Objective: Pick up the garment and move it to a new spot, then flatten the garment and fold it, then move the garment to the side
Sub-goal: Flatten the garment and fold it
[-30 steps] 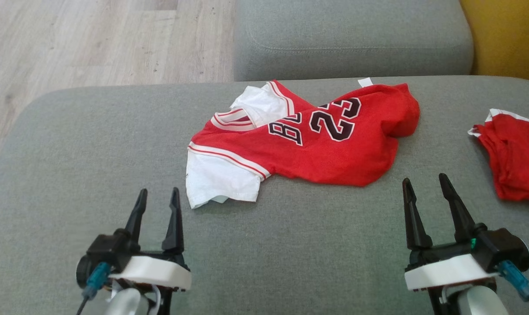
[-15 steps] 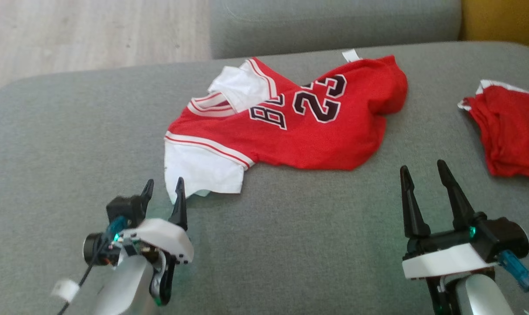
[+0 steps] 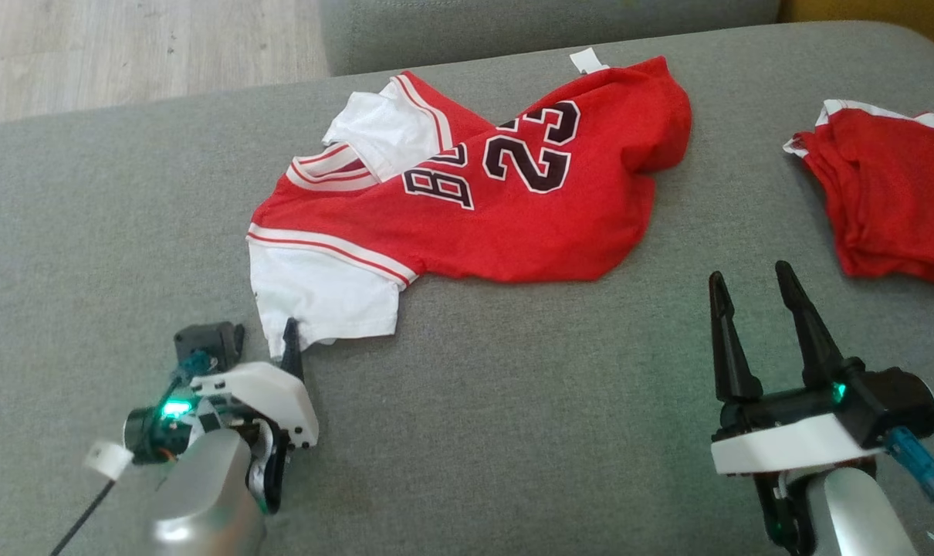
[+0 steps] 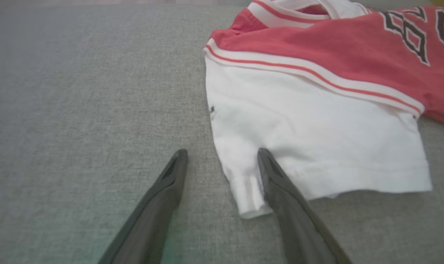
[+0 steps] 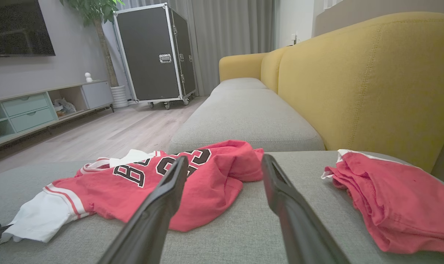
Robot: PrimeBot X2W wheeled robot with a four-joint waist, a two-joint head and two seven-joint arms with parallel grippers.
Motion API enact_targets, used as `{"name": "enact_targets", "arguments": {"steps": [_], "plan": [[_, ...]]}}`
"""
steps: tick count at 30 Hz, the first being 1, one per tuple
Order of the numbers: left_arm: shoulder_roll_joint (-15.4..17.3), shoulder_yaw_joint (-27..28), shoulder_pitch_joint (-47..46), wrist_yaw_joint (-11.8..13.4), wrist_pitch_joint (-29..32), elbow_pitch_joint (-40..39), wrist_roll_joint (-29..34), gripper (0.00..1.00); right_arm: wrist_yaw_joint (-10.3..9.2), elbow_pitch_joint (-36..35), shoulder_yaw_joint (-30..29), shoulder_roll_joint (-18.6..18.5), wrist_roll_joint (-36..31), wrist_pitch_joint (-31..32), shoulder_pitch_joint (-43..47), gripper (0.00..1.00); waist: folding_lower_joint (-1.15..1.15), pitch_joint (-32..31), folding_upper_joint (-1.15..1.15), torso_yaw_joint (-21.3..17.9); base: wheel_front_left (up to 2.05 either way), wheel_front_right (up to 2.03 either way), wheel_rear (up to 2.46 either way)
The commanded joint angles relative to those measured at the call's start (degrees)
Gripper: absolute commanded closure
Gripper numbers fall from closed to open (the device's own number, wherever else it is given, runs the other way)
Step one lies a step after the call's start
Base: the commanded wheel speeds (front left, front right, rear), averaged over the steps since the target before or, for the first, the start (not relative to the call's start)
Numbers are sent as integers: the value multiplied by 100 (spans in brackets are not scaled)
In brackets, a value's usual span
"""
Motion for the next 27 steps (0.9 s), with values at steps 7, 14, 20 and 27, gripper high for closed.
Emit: {"name": "enact_targets", "arguments": {"steps": [7, 14, 20, 27], "plan": [[49, 18, -293, -424, -292, 54, -86, 100, 19, -187, 85, -25, 21, -37, -193, 0, -1, -38, 0, 27, 0, 0, 0], [99, 120, -350, -474, -619, 82, -196, 100, 19, -171, 103, -25, 60, -37, -159, 0, -1, -126, 0, 117, 0, 0, 0], [315, 330, -399, -271, -996, -53, -231, 100, 19, -164, 125, -25, 75, -37, -120, 0, -1, -196, 0, 219, 0, 0, 0], [605, 670, -219, -64, -1145, -528, -185, 100, 19, -151, 156, -25, 67, -37, -79, 0, -1, -238, 0, 327, 0, 0, 0]]}}
